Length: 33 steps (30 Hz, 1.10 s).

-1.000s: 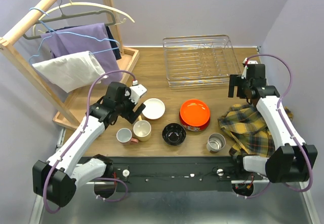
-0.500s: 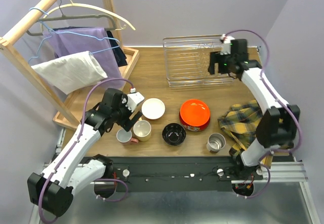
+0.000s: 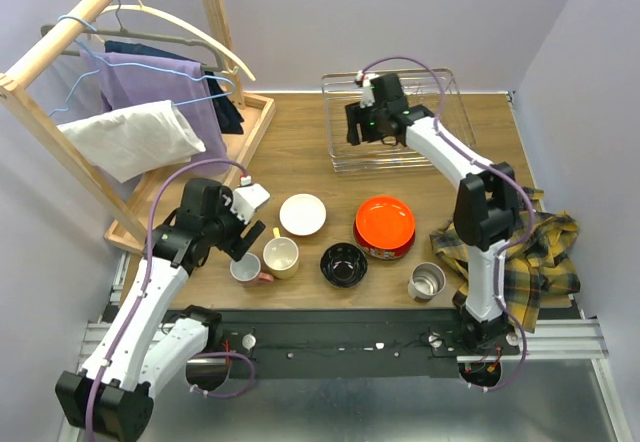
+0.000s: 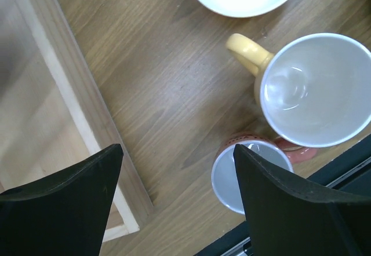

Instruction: Load the mixed dishes into the dish rack

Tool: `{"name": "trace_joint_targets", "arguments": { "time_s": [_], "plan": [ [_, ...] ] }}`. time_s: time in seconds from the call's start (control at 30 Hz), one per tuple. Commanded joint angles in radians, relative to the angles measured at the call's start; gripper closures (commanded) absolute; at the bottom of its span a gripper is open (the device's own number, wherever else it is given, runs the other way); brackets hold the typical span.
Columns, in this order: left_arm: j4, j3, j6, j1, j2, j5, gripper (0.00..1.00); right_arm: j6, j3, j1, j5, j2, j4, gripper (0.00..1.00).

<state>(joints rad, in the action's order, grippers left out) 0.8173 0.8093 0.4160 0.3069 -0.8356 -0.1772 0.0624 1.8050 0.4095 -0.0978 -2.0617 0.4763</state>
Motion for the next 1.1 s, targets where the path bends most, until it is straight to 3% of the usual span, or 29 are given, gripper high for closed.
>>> {"name": "trace_joint_targets", "arguments": {
  "time_s": [0.0, 0.43, 0.53, 0.57, 0.63, 0.67, 0.77, 1.07],
  "plan": [
    [0.04, 0.021, 0.009, -0.077, 0.033, -0.059, 0.14, 0.05, 0.097, 0.093, 0.05, -0.073, -0.031, 0.29],
    [0.065, 0.062, 0.003, -0.153, 0.064, -0.067, 0.14, 0.054, 0.192, 0.16, 0.122, -0.201, -0.027, 0.32],
    [0.059, 0.074, -0.002, -0.161, 0.061, -0.07, 0.14, 0.044, 0.189, 0.163, 0.139, -0.206, -0.016, 0.4],
    [0.056, 0.076, -0.002, -0.163, 0.062, -0.071, 0.14, 0.039, 0.185, 0.164, 0.142, -0.204, -0.012, 0.5],
    [0.052, 0.085, -0.003, -0.163, 0.058, -0.076, 0.14, 0.021, 0.171, 0.167, 0.145, -0.186, -0.008, 0.6],
    [0.048, 0.087, 0.0, -0.163, 0.058, -0.084, 0.14, 0.013, 0.156, 0.17, 0.145, -0.18, -0.005, 0.72],
    [0.037, 0.09, 0.013, -0.164, 0.056, -0.1, 0.14, -0.021, 0.096, 0.186, 0.152, -0.126, 0.002, 0.83],
    [-0.027, 0.036, 0.049, -0.16, 0.047, -0.139, 0.14, -0.052, -0.082, 0.238, 0.162, 0.028, 0.002, 0.85]
  ]
}}
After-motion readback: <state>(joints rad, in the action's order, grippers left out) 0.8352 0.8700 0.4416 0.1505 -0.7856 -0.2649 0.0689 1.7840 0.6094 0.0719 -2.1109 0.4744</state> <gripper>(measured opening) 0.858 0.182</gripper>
